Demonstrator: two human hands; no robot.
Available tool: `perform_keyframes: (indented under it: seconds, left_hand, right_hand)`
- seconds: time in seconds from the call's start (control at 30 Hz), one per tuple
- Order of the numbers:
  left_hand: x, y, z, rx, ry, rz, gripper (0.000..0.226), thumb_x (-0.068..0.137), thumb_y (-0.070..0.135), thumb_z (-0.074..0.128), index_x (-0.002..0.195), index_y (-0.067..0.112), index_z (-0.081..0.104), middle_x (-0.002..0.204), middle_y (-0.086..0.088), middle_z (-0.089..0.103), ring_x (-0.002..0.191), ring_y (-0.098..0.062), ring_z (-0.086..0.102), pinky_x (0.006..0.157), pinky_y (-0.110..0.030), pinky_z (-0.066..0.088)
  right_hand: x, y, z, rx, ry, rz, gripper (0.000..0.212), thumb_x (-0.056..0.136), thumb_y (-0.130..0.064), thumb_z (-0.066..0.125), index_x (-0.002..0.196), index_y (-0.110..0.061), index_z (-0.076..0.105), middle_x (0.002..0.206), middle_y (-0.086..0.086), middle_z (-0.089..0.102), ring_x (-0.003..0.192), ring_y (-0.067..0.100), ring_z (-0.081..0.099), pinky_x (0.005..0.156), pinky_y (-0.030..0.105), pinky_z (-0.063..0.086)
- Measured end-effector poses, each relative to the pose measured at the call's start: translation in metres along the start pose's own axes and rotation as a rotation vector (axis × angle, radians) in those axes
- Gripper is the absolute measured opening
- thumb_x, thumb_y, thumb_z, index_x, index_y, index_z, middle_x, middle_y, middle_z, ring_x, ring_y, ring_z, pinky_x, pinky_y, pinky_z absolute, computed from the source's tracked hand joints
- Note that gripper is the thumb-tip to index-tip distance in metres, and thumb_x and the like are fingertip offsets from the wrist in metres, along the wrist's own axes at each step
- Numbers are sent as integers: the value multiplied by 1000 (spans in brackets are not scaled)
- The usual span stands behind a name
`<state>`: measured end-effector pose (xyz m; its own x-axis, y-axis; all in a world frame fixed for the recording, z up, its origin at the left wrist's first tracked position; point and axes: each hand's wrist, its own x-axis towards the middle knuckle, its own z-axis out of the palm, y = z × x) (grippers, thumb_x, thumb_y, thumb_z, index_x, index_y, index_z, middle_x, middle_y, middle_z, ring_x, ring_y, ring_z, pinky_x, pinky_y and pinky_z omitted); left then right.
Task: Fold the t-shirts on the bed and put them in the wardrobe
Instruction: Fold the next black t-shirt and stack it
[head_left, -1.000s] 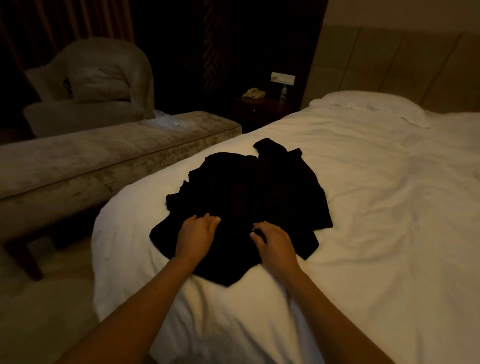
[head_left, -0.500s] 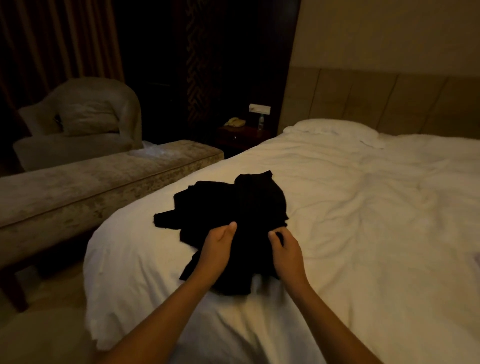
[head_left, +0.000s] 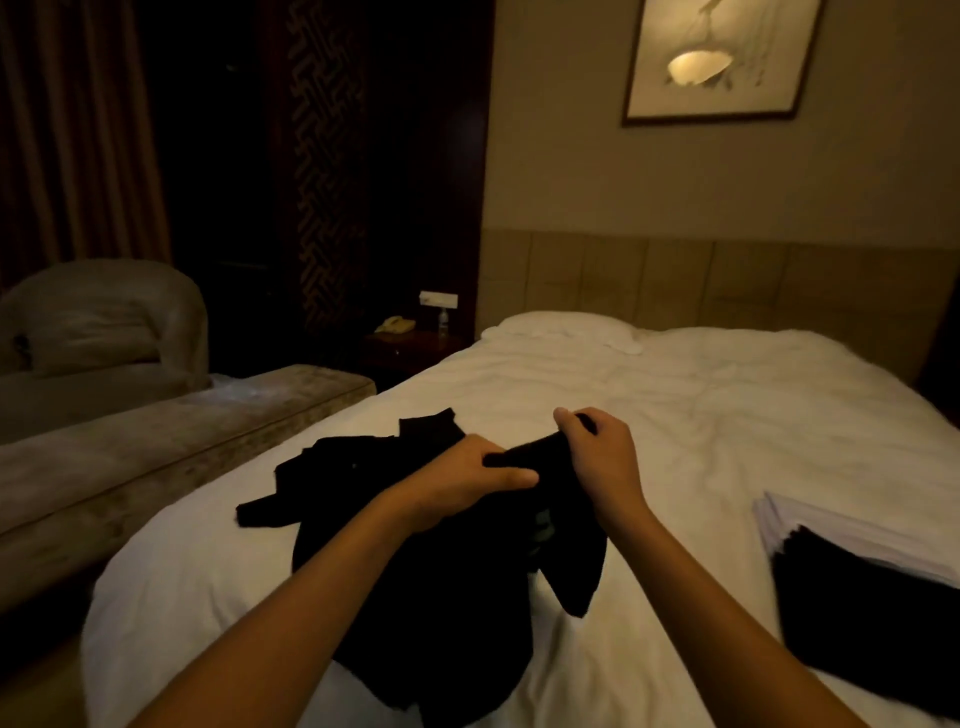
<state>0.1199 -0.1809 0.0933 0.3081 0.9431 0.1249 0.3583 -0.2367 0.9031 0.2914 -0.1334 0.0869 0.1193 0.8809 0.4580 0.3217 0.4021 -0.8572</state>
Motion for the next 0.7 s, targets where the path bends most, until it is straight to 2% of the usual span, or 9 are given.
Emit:
perform_keyframes:
  seconds: [0.03, 0.13, 0.27, 0.37, 0.47, 0.53, 0.7]
  left_hand:
    - [-1, 14, 2, -30, 9, 24, 28, 89, 27, 70, 89, 0, 71, 80, -10, 72, 73, -15, 67, 70, -22, 49]
    - [-9, 57, 9, -125, 25, 98, 16, 95, 22, 60, 85, 12, 69, 70, 6, 71, 66, -5, 67, 62, -15, 48]
    - [-17, 106, 14, -211, 107, 211, 20, 96, 28, 56, 100, 13, 70, 86, 4, 75, 82, -11, 70, 72, -21, 53]
    - [-20, 137, 14, -290, 179, 225, 30, 90, 37, 62, 96, 9, 70, 85, -6, 71, 80, -20, 68, 73, -29, 52]
    - [-26, 166, 16, -336, 196, 260, 26, 92, 35, 61, 80, 12, 67, 68, 0, 65, 64, -14, 64, 60, -24, 50]
    - [-29, 184, 17, -325, 201, 290, 28, 94, 34, 61, 79, 11, 66, 66, 1, 63, 61, -14, 63, 58, -24, 49]
    - [-36, 219, 16, -252, 165, 338, 29, 93, 34, 62, 86, 7, 69, 69, -1, 68, 62, -14, 67, 57, -23, 52]
  right_hand:
    - [0, -9, -13, 22, 5, 10, 40, 93, -35, 60, 70, -2, 60, 65, 14, 59, 61, 21, 56, 61, 34, 42]
    - [-3, -39, -48, 111, -74, 83, 43, 93, -46, 55, 70, -10, 61, 66, 10, 57, 65, 22, 58, 64, 34, 44]
    - [-13, -86, -91, 161, -223, 134, 50, 96, -52, 50, 86, -6, 67, 78, 10, 66, 73, 18, 67, 67, 28, 48]
    - [-23, -113, -121, 70, -287, 41, 54, 94, -56, 50, 82, -6, 66, 66, 6, 58, 56, 12, 56, 57, 25, 41]
    - [-31, -136, -150, 52, -385, 9, 48, 94, -53, 50, 76, -11, 63, 56, -3, 49, 48, 7, 46, 52, 22, 35]
    - [-35, -150, -167, 69, -442, 9, 43, 96, -49, 49, 76, -13, 62, 55, -6, 50, 46, 6, 45, 48, 19, 35]
    - [-35, -173, -203, 134, -326, -60, 37, 98, -38, 53, 89, -5, 69, 64, 0, 60, 53, 11, 57, 50, 21, 42]
